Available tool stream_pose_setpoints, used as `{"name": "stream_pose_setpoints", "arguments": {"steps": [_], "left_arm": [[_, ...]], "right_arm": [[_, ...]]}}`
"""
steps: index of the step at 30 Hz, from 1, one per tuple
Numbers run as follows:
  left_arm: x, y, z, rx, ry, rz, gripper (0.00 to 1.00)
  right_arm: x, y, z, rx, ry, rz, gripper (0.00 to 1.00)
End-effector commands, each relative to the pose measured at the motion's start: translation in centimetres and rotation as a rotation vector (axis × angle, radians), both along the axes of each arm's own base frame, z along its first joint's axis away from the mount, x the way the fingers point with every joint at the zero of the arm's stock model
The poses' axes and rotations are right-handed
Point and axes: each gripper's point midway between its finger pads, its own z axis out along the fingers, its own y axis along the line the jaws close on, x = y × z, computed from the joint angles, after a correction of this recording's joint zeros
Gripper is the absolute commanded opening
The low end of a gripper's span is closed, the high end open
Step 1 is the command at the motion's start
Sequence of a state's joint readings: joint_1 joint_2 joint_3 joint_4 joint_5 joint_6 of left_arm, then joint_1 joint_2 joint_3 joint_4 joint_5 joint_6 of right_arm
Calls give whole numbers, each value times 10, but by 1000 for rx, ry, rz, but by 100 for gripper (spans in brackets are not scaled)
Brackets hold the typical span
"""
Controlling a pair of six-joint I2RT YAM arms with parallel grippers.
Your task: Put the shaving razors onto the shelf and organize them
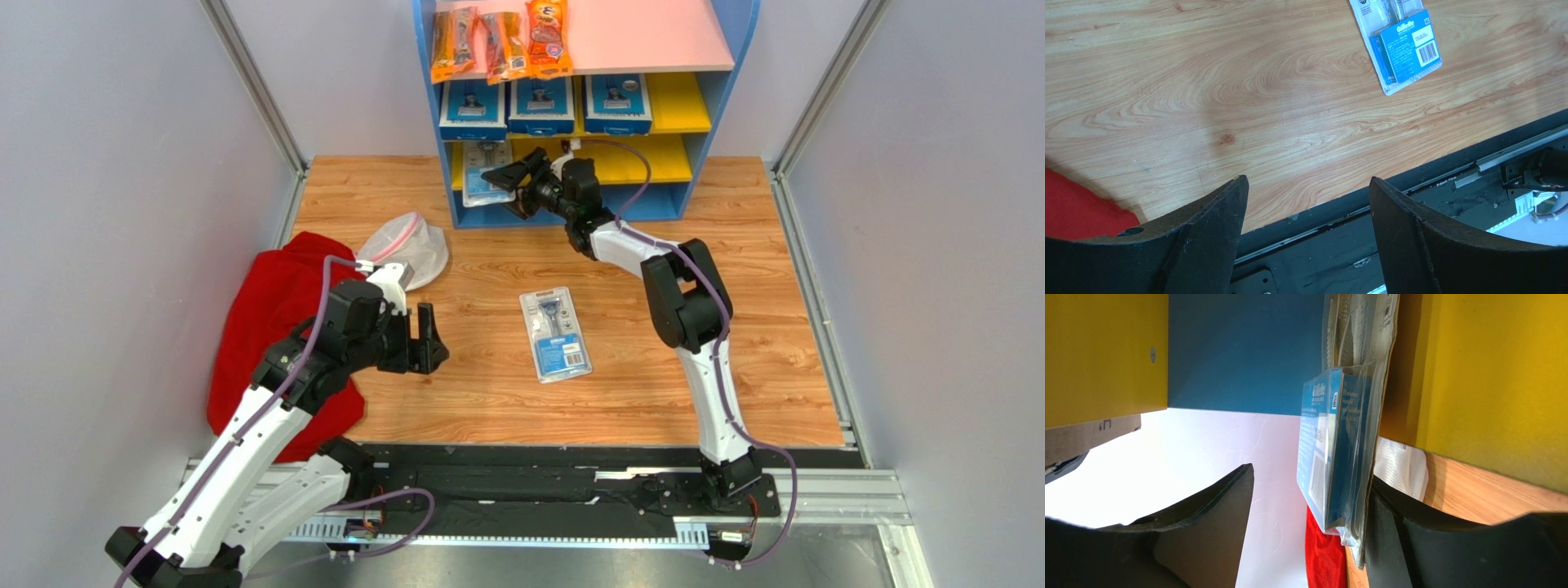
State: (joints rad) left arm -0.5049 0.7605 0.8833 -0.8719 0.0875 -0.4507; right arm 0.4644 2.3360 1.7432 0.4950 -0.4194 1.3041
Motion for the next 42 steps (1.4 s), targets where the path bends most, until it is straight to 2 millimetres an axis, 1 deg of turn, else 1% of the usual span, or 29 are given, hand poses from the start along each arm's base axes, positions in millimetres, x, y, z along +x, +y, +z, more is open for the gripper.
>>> {"name": "stream_pose_setpoints", "arguments": {"steps": [1,6,9,17,23,25,28,32,34,35,36,39,40,41,42], "left_arm": [[3,-4,6,-19,-30,-5,81],[3,-4,6,-21,-29,-7,80],[3,-4,5,-21,-29,-7,81],[4,-5,5,-20,-26,-10,80],[4,-5,3,-17,-21,-12,80],[5,-6,3,-15,-18,-12,80],[5,-6,3,-15,-18,-12,80],[5,-6,2,-14,-16,-12,80],[5,-6,2,-15,-15,-13,80],[5,-6,1,-12,-13,-12,80],[5,-6,1,-11,-12,-14,80],[5,-7,1,-14,-12,-16,80],[5,-7,2,-16,-13,-17,80],[5,-7,2,-16,-14,-17,80],[5,-7,2,-17,-14,-18,80]], "right_arm": [[-7,-4,-11,-40,63,-15,65],[-11,-5,-19,-65,93,-8,65],[-14,-6,-19,-62,92,-6,65],[-20,-8,-4,4,38,-2,65],[-26,-7,18,57,-1,10,65],[-28,-7,20,60,-4,12,64],[-33,-7,29,70,-20,17,64],[-39,-8,34,85,-34,27,64],[-44,-10,33,94,-34,30,63],[-47,-10,38,108,-53,36,62],[-50,-12,36,111,-53,33,62],[-55,-12,38,141,-65,50,58],[-57,-11,33,143,-57,56,56],[-59,-11,37,161,-66,62,54],[-61,-10,35,162,-62,66,53]]}}
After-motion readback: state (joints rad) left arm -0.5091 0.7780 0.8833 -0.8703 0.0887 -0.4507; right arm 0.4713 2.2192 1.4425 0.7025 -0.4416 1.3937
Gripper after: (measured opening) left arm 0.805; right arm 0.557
